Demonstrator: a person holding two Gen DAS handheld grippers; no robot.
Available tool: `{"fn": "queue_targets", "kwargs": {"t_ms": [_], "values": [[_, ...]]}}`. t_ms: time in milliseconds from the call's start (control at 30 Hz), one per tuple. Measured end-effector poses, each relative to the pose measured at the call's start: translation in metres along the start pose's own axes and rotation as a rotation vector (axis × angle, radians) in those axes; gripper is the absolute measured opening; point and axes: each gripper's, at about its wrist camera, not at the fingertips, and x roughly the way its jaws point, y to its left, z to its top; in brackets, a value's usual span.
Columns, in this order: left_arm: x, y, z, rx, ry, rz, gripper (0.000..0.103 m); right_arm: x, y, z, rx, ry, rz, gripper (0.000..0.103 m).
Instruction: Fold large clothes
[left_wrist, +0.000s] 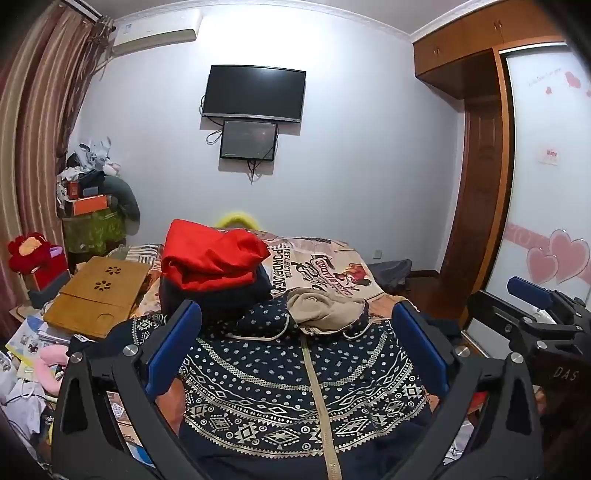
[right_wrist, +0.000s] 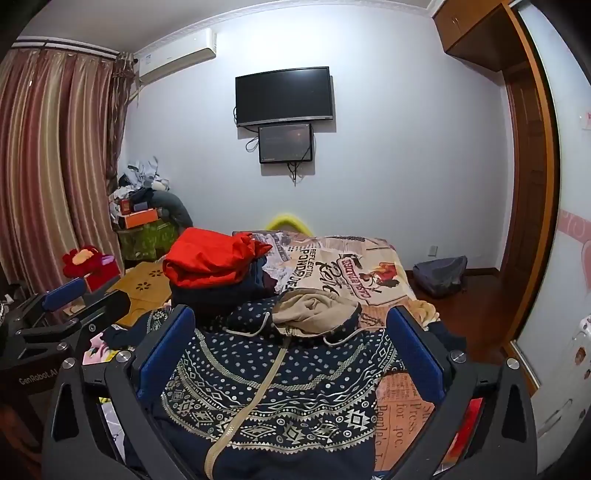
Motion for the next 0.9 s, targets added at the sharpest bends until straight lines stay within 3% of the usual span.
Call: {"fn": "queue_targets", "kwargs": {"t_ms": [900], "values": [[0.009,0.005,-0.005,-0.015,0.010,0.000,0.103,0.003,0.003,0.009,0.018,0.017,0.012,0.103]]}}
